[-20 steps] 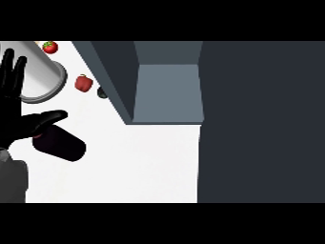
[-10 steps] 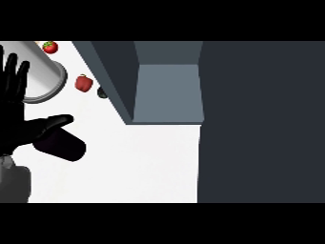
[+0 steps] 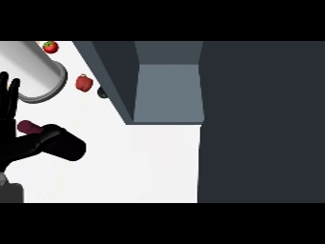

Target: Pick up the wine, place it into the cabinet and close the cabinet

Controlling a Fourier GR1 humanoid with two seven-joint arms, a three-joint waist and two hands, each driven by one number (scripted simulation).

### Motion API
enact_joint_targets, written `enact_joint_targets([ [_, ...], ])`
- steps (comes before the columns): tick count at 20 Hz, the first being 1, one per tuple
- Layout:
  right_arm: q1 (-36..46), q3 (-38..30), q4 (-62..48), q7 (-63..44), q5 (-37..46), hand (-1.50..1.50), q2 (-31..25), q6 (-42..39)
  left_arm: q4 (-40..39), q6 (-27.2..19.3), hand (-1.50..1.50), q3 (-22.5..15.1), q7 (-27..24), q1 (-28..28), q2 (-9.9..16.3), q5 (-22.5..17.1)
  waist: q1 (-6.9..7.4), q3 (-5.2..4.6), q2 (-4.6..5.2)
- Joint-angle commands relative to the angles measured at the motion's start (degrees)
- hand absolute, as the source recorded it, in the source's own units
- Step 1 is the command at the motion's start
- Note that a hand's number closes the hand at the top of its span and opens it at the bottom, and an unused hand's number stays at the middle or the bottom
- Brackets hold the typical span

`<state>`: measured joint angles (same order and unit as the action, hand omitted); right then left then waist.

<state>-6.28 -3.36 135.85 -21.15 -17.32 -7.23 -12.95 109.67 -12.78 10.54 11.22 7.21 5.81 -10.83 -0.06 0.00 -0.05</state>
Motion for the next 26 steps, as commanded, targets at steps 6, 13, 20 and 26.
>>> enact_joint_targets([
  [6, -3.5, 3.5, 5.5, -2.0, 2.7, -1.5, 2.5, -0.1, -5.3, 4.4, -1.5, 4.6, -5.6, -4.0, 1.3, -3.3, -0.17, -0.01, 0.0],
  [13, 0.6, 0.8, -3.3, 2.7, 1.6, -1.5, 2.5, -2.0, -3.7, 7.0, -1.5, 7.4, -2.8, -7.7, 3.8, -5.4, 0.14, 0.02, 0.01],
  [20, -1.4, 1.4, 6.2, -5.1, -0.7, -1.5, 2.4, 0.2, -16.1, 9.6, -1.5, 7.5, -15.0, -7.8, 1.5, -3.0, -0.19, -0.01, 0.01],
  [26, -4.1, -0.8, 2.6, -0.2, -1.3, -1.5, 2.1, -3.6, -24.7, 12.7, -1.5, 10.6, -20.4, -8.1, 3.1, -3.8, -0.26, 0.0, 0.03],
])
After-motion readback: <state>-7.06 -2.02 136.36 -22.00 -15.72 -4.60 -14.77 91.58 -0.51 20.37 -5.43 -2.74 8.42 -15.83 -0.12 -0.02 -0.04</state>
